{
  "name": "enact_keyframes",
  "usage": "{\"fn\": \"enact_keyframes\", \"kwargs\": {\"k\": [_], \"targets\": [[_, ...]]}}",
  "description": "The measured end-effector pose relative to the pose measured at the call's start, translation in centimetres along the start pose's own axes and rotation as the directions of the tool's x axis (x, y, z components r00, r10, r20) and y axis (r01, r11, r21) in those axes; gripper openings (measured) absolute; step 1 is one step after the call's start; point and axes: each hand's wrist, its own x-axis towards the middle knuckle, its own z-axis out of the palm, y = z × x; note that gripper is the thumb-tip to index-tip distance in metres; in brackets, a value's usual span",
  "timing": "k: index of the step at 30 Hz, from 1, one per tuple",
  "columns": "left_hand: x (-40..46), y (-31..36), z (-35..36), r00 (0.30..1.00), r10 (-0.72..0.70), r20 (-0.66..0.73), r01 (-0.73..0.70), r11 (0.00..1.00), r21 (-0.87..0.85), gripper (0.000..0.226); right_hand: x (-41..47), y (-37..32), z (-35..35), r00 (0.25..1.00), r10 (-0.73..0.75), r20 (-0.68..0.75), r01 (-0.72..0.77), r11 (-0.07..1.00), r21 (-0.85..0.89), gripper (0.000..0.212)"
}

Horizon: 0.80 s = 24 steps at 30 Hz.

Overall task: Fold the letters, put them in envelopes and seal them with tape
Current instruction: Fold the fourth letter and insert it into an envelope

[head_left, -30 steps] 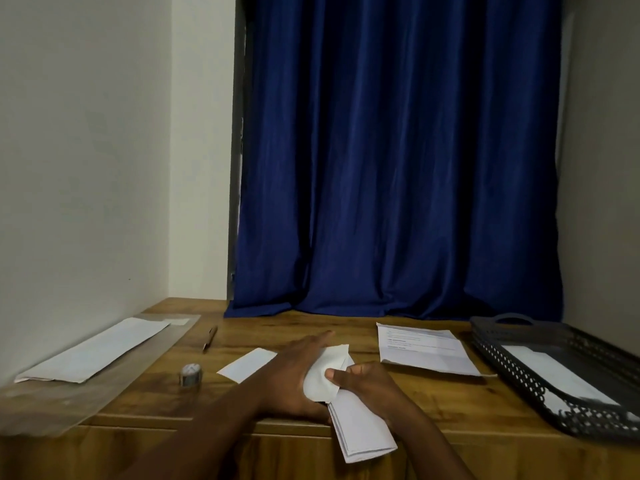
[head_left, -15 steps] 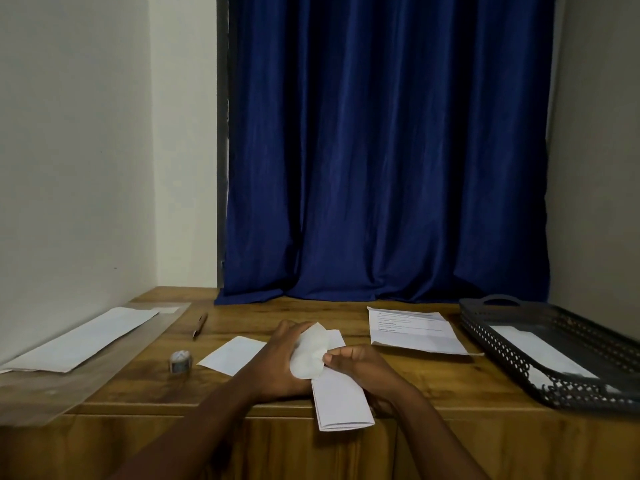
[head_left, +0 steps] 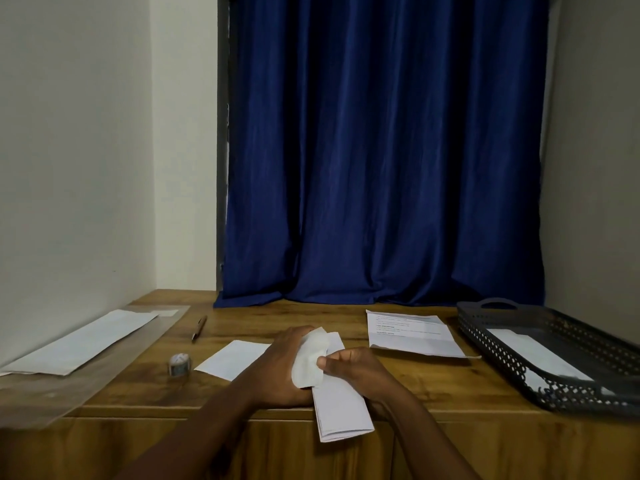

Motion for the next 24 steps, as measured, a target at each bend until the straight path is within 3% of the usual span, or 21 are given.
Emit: {"fn": "enact_keyframes", "kwargs": {"k": [6,24], "targets": [[0.31,-0.23,0.41,0.994,-0.110,0.011,0.110,0.994,-0.017,0.110,-0.15,0.48,-0.31,0.997,-0.035,0.064,0.032,0.999,0.035,0.031],[0.26,-0.26,0.27,0.995,-0.093,-0.036,0.090,0.994,-0.068,0.102,-0.55,-0.14,-0.72,0.999,0.004,0.053,-0.005,1.000,0.018,0.019]]}}
